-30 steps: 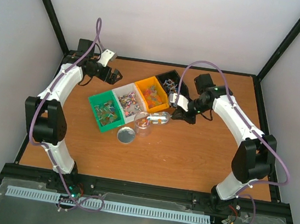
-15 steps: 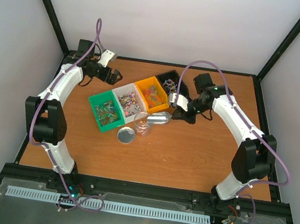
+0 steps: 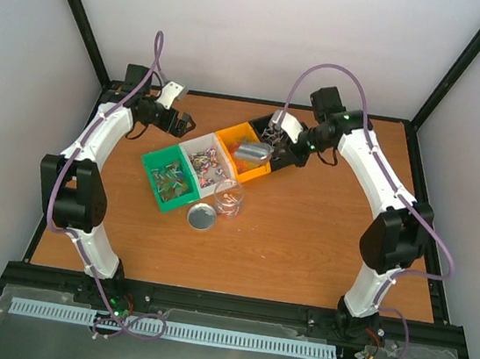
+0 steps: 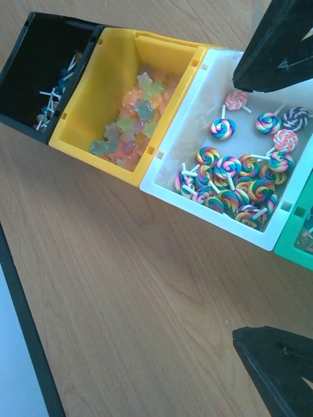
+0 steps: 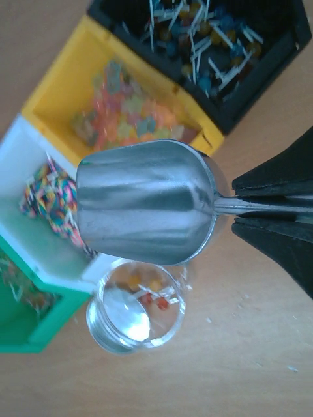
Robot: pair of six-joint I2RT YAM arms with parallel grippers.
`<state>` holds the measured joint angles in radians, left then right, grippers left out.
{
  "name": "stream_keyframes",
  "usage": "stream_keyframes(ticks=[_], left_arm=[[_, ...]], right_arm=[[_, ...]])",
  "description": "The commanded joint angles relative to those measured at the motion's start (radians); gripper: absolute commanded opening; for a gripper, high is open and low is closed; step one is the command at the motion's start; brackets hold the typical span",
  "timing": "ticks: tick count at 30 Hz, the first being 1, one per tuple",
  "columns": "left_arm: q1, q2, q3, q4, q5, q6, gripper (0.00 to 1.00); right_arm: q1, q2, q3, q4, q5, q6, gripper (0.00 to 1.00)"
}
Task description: Pack the candies
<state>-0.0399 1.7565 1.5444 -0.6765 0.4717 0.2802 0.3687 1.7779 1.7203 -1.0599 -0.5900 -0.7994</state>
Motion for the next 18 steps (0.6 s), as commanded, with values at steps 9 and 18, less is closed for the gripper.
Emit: stream_keyframes(ticks=[9,18], left_arm=[[0.005,0.043,0.011,-0.058,-0.093,0.044,1.0],[0.004,0.072,0.007,-0.071,-0.114,0.053,1.0]], right_arm=[[0.016,0.268,0.37,-0.163,0.231,0.368,0.03],[0.084,0.366,0.428,-0.249,0.365,0.411,0.03]])
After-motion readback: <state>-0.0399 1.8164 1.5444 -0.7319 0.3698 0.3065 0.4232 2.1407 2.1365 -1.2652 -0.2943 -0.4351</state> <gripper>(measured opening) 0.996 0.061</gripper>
